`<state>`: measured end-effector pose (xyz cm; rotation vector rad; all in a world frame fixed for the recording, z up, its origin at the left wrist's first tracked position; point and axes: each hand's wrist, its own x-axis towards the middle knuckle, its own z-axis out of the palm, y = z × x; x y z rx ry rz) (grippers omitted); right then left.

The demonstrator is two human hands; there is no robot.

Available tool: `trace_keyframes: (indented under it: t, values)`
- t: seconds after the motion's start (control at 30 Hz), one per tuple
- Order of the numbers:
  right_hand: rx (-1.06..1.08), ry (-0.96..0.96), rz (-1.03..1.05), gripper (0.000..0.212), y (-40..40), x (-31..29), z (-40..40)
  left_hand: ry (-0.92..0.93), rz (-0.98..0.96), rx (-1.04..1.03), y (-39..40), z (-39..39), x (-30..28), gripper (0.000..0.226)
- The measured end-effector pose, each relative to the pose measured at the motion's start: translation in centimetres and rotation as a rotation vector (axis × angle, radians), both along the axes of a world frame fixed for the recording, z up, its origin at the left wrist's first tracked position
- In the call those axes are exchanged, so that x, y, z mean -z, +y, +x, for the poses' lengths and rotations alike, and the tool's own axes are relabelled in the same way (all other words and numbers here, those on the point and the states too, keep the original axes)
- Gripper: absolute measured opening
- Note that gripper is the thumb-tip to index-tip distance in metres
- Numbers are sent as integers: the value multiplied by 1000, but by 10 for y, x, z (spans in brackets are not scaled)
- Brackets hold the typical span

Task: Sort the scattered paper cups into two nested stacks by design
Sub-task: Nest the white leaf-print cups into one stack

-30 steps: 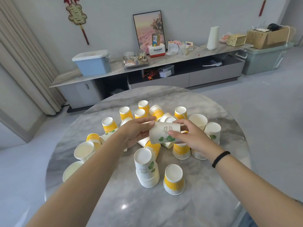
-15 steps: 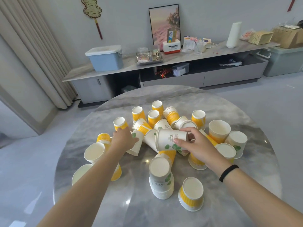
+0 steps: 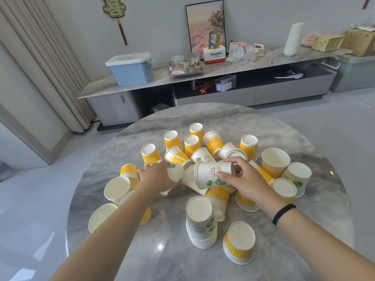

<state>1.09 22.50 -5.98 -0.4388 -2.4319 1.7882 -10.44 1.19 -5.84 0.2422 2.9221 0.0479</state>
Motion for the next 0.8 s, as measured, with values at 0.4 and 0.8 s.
trace_keyframes:
  t: [0.4, 0.8]
  values:
    - [-152, 49, -299, 36, -9, -12, 9, -679, 909, 168, -9, 20, -62, 67]
    - [0, 120, -328, 41, -14, 5, 0, 3, 478, -176, -15, -14, -17, 38]
